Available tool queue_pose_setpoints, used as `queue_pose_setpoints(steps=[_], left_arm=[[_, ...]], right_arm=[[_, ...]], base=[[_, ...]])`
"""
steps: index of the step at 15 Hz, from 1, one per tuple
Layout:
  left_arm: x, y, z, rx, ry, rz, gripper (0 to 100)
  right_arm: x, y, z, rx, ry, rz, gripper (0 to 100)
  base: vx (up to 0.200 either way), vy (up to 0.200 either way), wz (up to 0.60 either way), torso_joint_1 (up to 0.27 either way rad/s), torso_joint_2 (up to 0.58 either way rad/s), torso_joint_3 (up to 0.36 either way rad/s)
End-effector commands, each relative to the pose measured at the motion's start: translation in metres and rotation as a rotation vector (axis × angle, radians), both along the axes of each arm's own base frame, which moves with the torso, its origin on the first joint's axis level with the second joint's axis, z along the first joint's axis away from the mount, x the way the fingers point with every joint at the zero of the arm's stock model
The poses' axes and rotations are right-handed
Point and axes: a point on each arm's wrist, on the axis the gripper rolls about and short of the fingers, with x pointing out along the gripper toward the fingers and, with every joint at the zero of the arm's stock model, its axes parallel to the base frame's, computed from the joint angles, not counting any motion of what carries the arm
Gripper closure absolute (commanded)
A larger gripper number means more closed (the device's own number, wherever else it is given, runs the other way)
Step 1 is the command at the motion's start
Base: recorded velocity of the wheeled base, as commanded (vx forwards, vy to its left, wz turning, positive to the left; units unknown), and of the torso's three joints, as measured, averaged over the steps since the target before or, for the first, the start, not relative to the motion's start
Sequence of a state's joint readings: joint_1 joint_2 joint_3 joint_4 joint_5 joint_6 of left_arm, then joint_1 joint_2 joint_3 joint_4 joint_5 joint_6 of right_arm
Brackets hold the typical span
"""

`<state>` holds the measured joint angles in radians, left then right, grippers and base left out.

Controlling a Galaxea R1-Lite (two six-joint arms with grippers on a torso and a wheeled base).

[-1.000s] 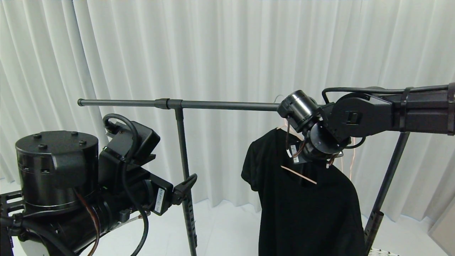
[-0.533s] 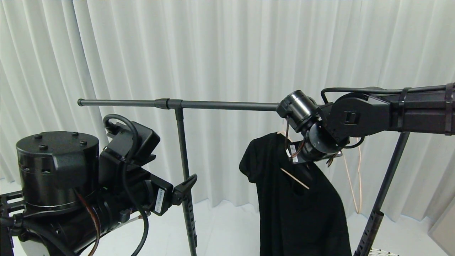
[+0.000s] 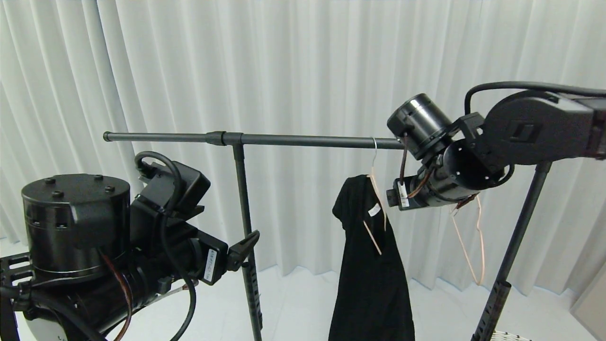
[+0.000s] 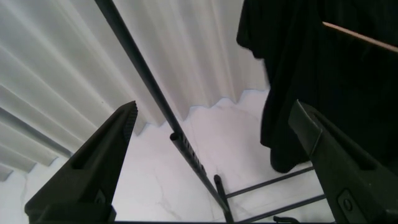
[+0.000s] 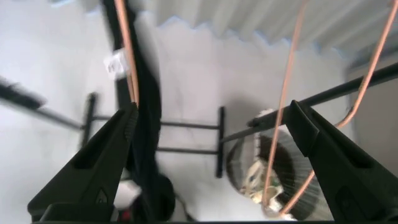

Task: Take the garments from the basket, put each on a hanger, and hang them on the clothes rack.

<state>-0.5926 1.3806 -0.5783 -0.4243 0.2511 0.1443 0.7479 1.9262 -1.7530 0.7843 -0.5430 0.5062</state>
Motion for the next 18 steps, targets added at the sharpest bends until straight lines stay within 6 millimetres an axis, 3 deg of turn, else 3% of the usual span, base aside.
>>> queue_pose_setpoints(steps=[1, 4, 6, 8, 11, 13, 15, 18], left_arm=[[0.002, 0.002, 0.000, -0.001, 0.000, 0.010, 0], [0.001, 0.002, 0.000, -0.002, 0.000, 0.012, 0], [0.004, 0.008, 0.000, -0.002, 0.000, 0.041, 0], [0.008, 0.016, 0.000, -0.002, -0.002, 0.086, 0], [0.008, 0.035, 0.003, -0.005, -0.023, 0.181, 0], [0.002, 0.048, -0.002, 0.002, -0.013, 0.236, 0], [-0.004, 0.055, -0.004, 0.002, -0.013, 0.259, 0], [-0.009, 0.060, -0.007, 0.011, -0.010, 0.275, 0]], right_arm=[[-0.029, -0.012, 0.032, 0.098, -0.027, 0.075, 0], [-0.043, -0.020, 0.044, 0.125, -0.049, 0.095, 0], [-0.056, -0.035, 0.053, 0.108, -0.051, 0.100, 0], [-0.075, -0.070, 0.063, 0.039, -0.019, 0.088, 0], [-0.105, -0.138, 0.075, -0.077, -0.033, 0.049, 0], [-0.115, -0.176, 0.072, -0.129, -0.066, 0.002, 0], [-0.113, -0.183, 0.063, -0.097, -0.191, 0.007, 0], [-0.112, -0.190, 0.048, -0.191, -0.287, 0.043, 0]], base=[[0.000, 0.000, 0.00, 0.000, 0.00, 0.000], [0.000, 0.000, 0.00, 0.000, 0.00, 0.000], [0.000, 0.000, 0.00, 0.000, 0.00, 0.000], [0.000, 0.000, 0.00, 0.000, 0.00, 0.000], [0.000, 0.000, 0.00, 0.000, 0.00, 0.000], [0.000, 0.000, 0.00, 0.000, 0.00, 0.000], [0.000, 0.000, 0.00, 0.000, 0.00, 0.000], [0.000, 0.000, 0.00, 0.000, 0.00, 0.000]])
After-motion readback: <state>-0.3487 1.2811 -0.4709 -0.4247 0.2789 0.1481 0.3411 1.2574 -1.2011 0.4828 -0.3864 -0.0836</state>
